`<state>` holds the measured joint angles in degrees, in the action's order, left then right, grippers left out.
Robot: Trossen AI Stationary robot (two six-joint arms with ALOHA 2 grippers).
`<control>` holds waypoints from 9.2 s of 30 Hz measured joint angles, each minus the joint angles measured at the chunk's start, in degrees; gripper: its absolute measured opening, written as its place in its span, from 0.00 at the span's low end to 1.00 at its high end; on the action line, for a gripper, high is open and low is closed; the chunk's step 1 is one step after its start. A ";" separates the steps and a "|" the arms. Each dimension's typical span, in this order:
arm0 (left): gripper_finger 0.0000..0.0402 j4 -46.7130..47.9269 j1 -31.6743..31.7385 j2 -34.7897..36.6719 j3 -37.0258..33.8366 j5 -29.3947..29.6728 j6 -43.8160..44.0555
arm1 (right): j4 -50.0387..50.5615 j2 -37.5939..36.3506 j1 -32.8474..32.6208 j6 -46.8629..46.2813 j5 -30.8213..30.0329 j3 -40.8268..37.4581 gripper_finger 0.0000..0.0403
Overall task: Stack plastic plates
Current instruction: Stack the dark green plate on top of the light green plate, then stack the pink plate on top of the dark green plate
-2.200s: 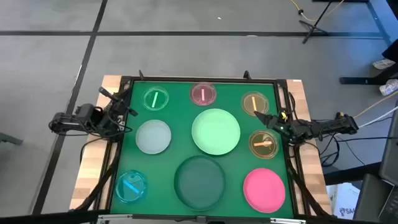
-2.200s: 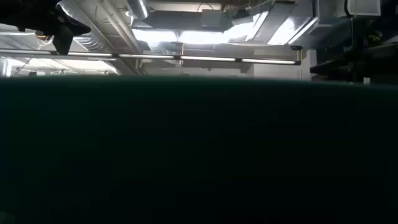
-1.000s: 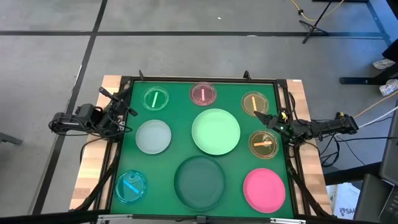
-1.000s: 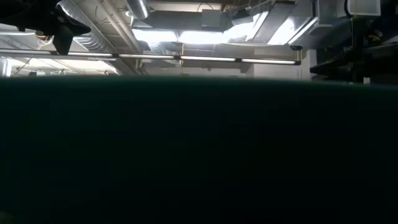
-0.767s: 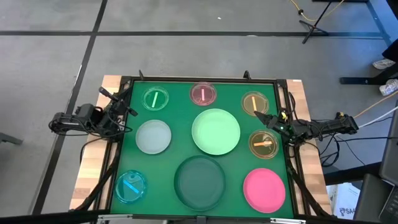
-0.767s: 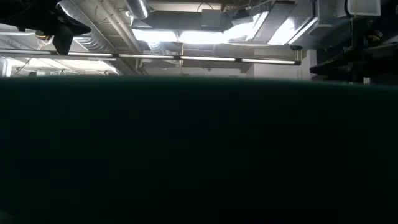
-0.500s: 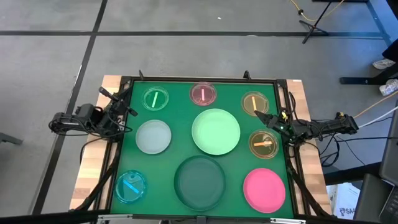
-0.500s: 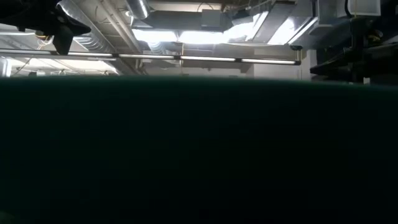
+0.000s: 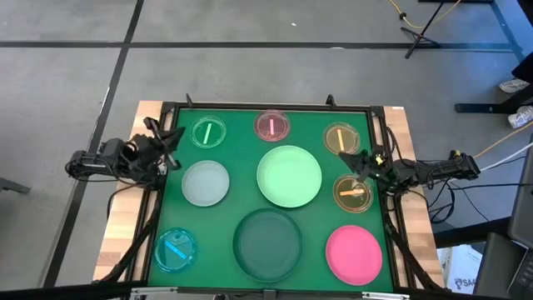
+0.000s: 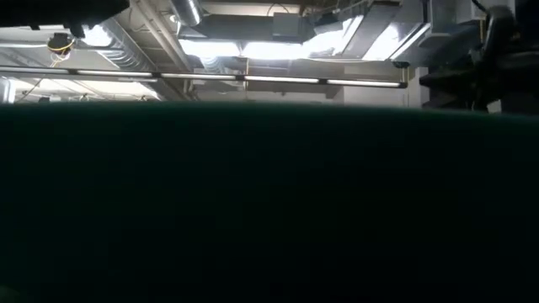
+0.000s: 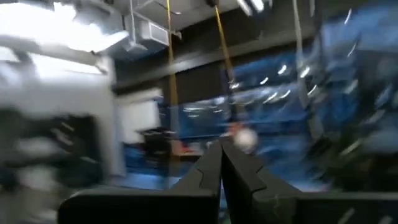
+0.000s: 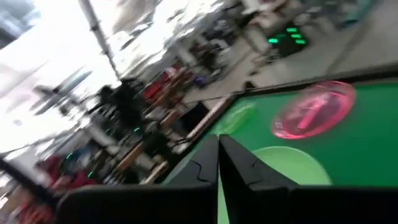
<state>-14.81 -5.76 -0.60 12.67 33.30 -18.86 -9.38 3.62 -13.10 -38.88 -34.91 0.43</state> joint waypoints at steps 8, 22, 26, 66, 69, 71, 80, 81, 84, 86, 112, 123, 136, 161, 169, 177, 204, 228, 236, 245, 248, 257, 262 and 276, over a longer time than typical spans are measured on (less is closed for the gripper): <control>0.01 4.01 -0.02 -6.23 -0.04 -11.37 18.29 | -6.37 3.30 0.00 6.28 10.68 0.00 0.01; 0.01 -7.07 -0.02 -34.23 -0.07 -15.26 29.27 | -6.64 37.63 -0.02 20.96 20.25 15.55 0.01; 0.01 -10.02 0.00 -38.40 -0.07 -14.84 29.27 | -7.12 45.13 0.04 22.70 16.47 18.93 0.01; 0.29 -28.94 -8.63 -51.18 -0.05 -24.33 31.62 | 36.28 89.52 -16.92 -9.81 13.82 59.78 0.35; 0.29 -27.62 -9.61 -53.56 -0.07 -24.13 35.10 | 36.45 90.87 -16.87 -15.13 15.33 59.78 0.32; 0.29 -27.82 -10.69 -55.46 -0.07 -24.20 35.77 | 35.80 92.10 -16.87 -16.09 16.00 59.78 0.31; 0.29 -27.77 -13.00 -61.86 3.43 -23.98 35.19 | 35.52 96.48 -15.58 -18.44 17.66 59.78 0.30; 0.29 -27.77 -13.16 -62.46 3.78 -23.94 34.58 | 35.51 96.54 -15.63 -18.55 17.69 59.78 0.30; 0.29 -27.71 -13.78 -63.82 4.66 -23.96 32.90 | 34.94 96.56 -15.69 -18.55 18.01 59.78 0.30; 0.29 -27.63 -14.17 -64.16 4.85 -23.95 32.68 | 33.85 96.56 -15.67 -18.53 18.17 59.78 0.30; 0.29 -28.67 -16.13 -64.46 4.96 -24.08 33.26 | 31.63 101.63 -14.22 -17.71 21.00 59.76 0.30; 0.29 -28.59 -16.13 -64.46 4.96 -23.42 31.77 | 31.45 101.41 -14.23 -16.76 19.50 59.78 0.30; 0.29 -28.58 -16.13 -64.46 4.96 -23.31 31.77 | 33.26 101.11 -14.23 -13.78 20.68 62.60 0.28; 0.29 -28.91 -15.89 -64.43 4.92 -23.27 29.81 | 33.99 97.45 -14.23 -7.13 17.55 62.62 0.00; 0.29 -28.98 -15.89 -64.43 4.92 -22.27 30.24 | 36.05 90.87 -14.02 -5.14 16.42 62.58 0.00; 0.29 -29.02 -15.89 -64.43 4.92 -22.27 30.49 | 41.81 83.35 -11.40 -3.16 11.23 62.55 0.00; 0.29 -29.44 -15.89 -64.43 4.92 -22.25 30.39 | 46.78 74.29 24.86 19.88 24.25 58.89 0.00; 0.29 -29.42 -15.89 -64.43 4.92 -20.44 29.19 | 31.90 74.29 28.52 19.52 27.98 45.31 0.18; 0.29 -29.42 -15.89 -64.43 4.92 -20.44 29.17 | 40.43 73.66 28.25 24.39 26.75 50.21 0.36; 0.29 -29.44 -15.89 -64.43 4.92 -20.46 29.23 | 47.55 73.66 15.72 24.07 26.75 57.78 0.38; 0.29 -29.42 -15.89 -64.43 4.92 -20.46 29.25 | 46.00 73.66 9.76 22.32 25.46 58.36 0.38; 0.29 -29.42 -15.89 -64.43 4.92 -20.42 28.95 | 45.65 73.68 -6.59 12.56 25.44 58.36 0.38; 0.29 -29.42 -15.63 -64.43 4.92 -20.11 28.97 | 46.57 73.90 -13.76 5.09 25.60 58.36 0.38; 0.29 -29.09 -15.63 -64.44 4.92 -20.09 28.97 | 59.85 75.54 -28.10 -11.32 28.34 56.36 0.38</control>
<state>-43.90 -21.39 -65.04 17.58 13.21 10.11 50.47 79.15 -41.20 -50.20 -6.57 56.79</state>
